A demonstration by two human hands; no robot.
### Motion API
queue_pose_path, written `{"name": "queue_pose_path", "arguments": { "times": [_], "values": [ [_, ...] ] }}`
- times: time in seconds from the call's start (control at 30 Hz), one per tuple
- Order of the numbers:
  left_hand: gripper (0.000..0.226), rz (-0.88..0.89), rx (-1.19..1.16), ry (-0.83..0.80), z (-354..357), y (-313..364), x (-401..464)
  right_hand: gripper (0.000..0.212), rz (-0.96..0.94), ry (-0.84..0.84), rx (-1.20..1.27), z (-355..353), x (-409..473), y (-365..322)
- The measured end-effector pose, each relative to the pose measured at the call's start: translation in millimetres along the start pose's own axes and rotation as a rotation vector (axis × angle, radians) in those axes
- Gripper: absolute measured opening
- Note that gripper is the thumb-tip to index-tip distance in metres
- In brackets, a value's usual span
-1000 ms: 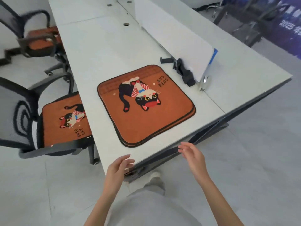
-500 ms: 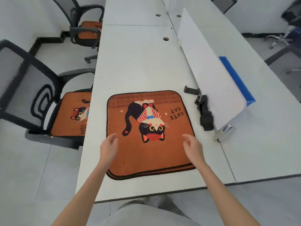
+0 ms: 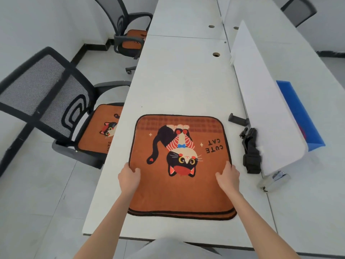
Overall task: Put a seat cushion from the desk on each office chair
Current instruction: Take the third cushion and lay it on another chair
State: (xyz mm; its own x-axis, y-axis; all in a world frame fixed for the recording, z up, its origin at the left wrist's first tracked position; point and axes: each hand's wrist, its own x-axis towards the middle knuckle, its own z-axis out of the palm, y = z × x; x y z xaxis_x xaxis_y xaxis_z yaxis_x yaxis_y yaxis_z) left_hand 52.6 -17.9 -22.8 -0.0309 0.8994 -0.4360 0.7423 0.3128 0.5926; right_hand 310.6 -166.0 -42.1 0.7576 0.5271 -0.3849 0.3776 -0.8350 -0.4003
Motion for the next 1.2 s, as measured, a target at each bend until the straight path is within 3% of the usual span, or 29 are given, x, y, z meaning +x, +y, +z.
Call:
{"name": "queue_pose_path", "arguments": {
  "times": [0.13,0.23,0.4,0.5,0.57,0.63,0.77,1.0,1.1,1.2],
  "values": [
    [0.054,-0.062,0.108,0.052,0.0,0.2,14.7,0.052,0.004,0.106,0.026,-3.9,-2.1,-3.9],
    [0.048,0.060,0.110,0.032,1.0,5.5,21.4,0.040,0.012,0.147,0.118,-12.8,5.7,-7.0],
    [0.020,0.240,0.166,0.054,0.6,33.8,10.5,0.025,-0.053,-0.031,0.096,-25.7,13.6,-19.2],
    [0.014,0.375,0.221,0.035,9.9,56.6,-12.4,0.031,-0.137,0.045,0.042,-22.0,3.6,-30.5],
    [0.013,0.461,0.234,0.025,16.4,71.2,-28.4,0.042,-0.197,0.004,0.088,-21.3,-9.4,-39.5],
    [0.012,0.524,0.195,-0.007,17.4,86.7,-43.7,0.051,-0.230,-0.063,0.147,-26.0,-24.4,-48.8],
    [0.009,0.703,0.050,-0.074,5.4,115.2,-77.0,0.050,-0.276,-0.014,0.315,-52.2,-55.2,-59.4],
    [0.012,1.083,-0.108,-0.399,-12.1,147.8,-162.2,0.046,-0.220,0.225,0.507,-123.8,-145.7,-29.8],
    [0.027,1.265,-0.148,-0.562,-3.1,156.1,-205.0,0.045,-0.168,0.361,0.560,-147.4,-189.2,-3.1],
    [0.019,1.375,-0.162,-0.715,18.6,161.0,-242.1,0.044,-0.080,0.500,0.607,-162.6,-224.5,30.5]
  ]
}}
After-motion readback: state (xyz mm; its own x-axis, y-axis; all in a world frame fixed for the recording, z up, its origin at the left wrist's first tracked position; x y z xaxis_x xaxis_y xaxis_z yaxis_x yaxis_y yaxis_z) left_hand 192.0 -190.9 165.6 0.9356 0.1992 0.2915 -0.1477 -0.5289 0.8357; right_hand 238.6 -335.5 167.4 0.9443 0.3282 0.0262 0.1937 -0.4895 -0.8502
